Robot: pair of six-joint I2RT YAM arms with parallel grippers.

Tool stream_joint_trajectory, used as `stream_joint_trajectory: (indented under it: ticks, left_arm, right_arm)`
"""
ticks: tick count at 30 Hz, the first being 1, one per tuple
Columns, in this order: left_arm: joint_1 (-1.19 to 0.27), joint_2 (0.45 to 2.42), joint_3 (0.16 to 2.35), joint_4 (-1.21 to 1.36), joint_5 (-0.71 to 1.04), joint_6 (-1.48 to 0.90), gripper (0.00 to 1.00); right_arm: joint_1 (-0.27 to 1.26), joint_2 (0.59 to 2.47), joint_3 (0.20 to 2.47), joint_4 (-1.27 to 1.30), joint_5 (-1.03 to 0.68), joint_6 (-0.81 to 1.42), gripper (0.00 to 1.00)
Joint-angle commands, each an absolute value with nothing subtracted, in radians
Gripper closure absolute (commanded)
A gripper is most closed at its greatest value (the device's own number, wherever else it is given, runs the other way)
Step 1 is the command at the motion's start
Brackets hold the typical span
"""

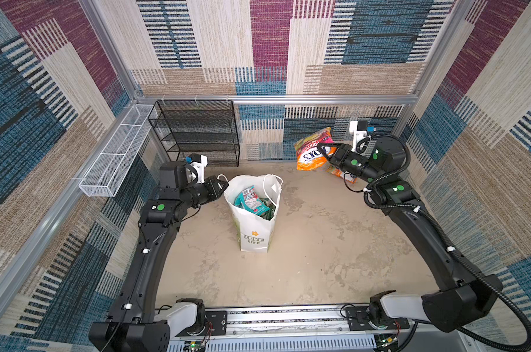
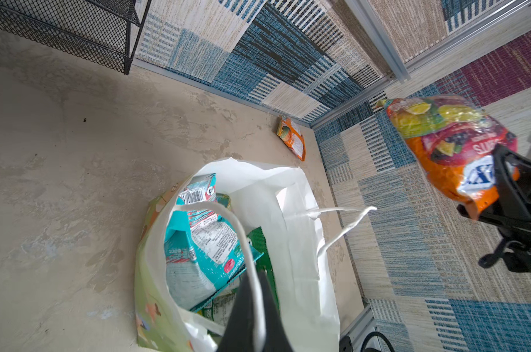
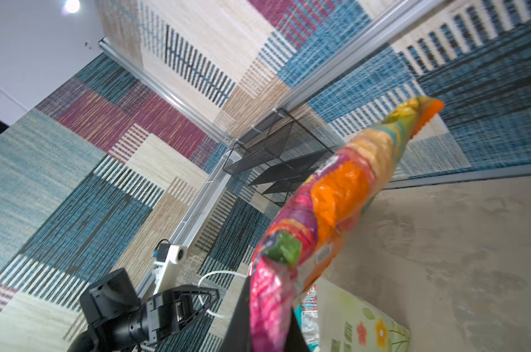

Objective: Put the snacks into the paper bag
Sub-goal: 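Lift the Fox's Fruits packet and carry it over the bag with the right gripper, then lower the Fox's Fruits packet into the bag and open the right gripper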

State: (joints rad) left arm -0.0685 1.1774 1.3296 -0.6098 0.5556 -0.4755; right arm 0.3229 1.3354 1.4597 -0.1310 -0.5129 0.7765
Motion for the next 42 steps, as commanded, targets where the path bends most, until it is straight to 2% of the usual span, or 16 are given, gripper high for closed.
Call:
stream_joint_trajectory:
  ticks: [1,11,16,31,36,42]
  left_arm:
    - [-0.066,1.175,1.327,-0.568,0.571,-0.476,0.97]
    - [-0.060,1.171,1.313,-0.529,0.618,-0.471,0.97]
    - [-0.058,1.178,1.314,-0.529,0.624,-0.472,0.97]
    - [-0.046,1.180,1.312,-0.527,0.630,-0.475,0.96]
    - [-0.045,1.180,1.312,-0.526,0.629,-0.476,0.96]
    - [-0.041,1.181,1.311,-0.525,0.629,-0.476,0.96]
  right_arm:
    - [0.398,1.350,1.530,-0.193,-0.486,0.718,1.00]
    - [0.645,1.554,1.820,-0.411,-0.438,0.642,1.00]
    - [0.714,1.614,1.865,-0.472,-0.437,0.631,1.00]
    - [0.733,1.724,1.953,-0.663,-0.444,0.537,1.00]
    - [0.733,1.790,2.040,-0.736,-0.389,0.496,1.00]
    - [0.733,1.901,2.146,-0.811,-0.405,0.466,1.00]
